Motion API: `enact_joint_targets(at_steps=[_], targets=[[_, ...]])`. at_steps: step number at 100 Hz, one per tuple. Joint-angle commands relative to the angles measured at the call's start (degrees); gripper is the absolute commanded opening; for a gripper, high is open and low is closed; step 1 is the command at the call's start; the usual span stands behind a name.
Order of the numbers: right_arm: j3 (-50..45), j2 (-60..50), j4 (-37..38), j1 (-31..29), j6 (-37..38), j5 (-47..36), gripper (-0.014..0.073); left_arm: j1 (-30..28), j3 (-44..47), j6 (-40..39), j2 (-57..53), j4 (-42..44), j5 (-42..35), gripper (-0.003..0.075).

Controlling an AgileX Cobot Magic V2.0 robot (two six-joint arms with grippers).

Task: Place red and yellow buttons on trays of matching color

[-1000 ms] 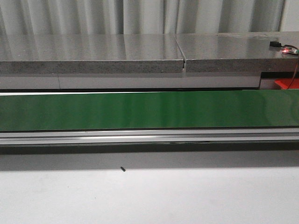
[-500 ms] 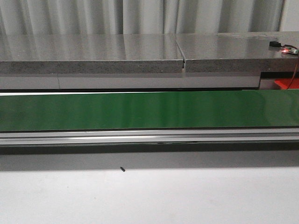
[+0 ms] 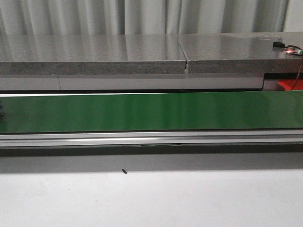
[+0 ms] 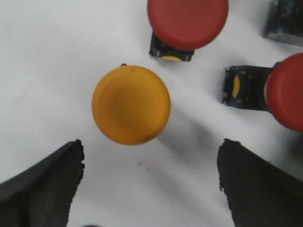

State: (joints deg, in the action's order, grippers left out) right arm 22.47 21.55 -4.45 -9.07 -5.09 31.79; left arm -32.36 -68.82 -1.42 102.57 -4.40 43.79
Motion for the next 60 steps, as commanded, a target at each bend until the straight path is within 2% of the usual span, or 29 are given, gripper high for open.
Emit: enact_joint_targets(at_steps=[1, 23, 60], targets=[[1.54, 0.43, 0.18, 0.03, -0.52, -4.13, -0.0067, -0.17, -1.66, -0.70, -1.26, -0.12, -3.62, 0.0567], [1.54, 0.43, 0.18, 0.03, -0.52, -4.13, -0.0067, -0.17, -1.66, -0.70, 0.24, -0.23, -7.36, 0.0551], [1.54, 0.43, 0.18, 0.03, -0.52, -4.13, -0.0067, -0.17, -1.55, -0.70, 0.24, -0.23, -8.56, 0.0298]])
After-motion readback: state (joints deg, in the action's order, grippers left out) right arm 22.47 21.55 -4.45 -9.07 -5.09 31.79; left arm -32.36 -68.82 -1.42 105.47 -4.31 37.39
